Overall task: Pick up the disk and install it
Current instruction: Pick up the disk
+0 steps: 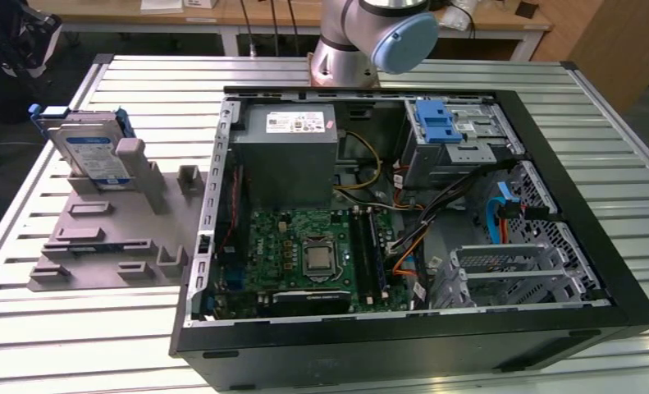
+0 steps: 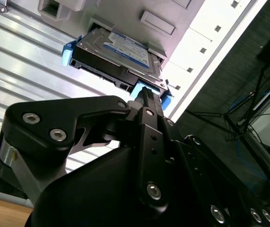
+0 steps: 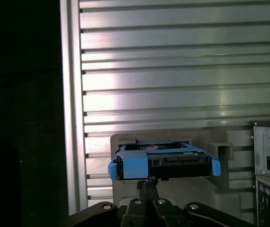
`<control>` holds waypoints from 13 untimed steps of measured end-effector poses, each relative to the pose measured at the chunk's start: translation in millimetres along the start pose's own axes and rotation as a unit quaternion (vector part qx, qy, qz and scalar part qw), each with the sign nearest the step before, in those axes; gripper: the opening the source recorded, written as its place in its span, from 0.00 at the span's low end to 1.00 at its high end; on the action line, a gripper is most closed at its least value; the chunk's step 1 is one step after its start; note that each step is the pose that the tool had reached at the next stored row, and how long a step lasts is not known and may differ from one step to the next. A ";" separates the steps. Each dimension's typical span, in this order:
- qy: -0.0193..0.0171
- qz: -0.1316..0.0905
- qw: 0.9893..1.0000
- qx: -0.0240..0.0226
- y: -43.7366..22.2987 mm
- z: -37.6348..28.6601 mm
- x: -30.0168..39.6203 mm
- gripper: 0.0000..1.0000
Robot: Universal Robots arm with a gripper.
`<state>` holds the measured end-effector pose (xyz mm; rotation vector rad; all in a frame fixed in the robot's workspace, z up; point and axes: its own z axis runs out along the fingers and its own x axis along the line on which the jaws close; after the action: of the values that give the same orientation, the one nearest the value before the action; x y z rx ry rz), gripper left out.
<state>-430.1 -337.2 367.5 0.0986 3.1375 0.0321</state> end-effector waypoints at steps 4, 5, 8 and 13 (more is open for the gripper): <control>0.000 -0.001 1.000 0.000 0.0 0.0 0.0 0.11; 0.000 -0.001 1.000 0.000 0.0 0.0 0.0 0.11; 0.000 -0.002 1.000 0.000 0.0 0.0 0.0 0.11; 0.000 -0.004 1.000 0.000 0.0 0.0 0.0 0.11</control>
<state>-430.1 -337.2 367.5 0.0851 3.1381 0.0322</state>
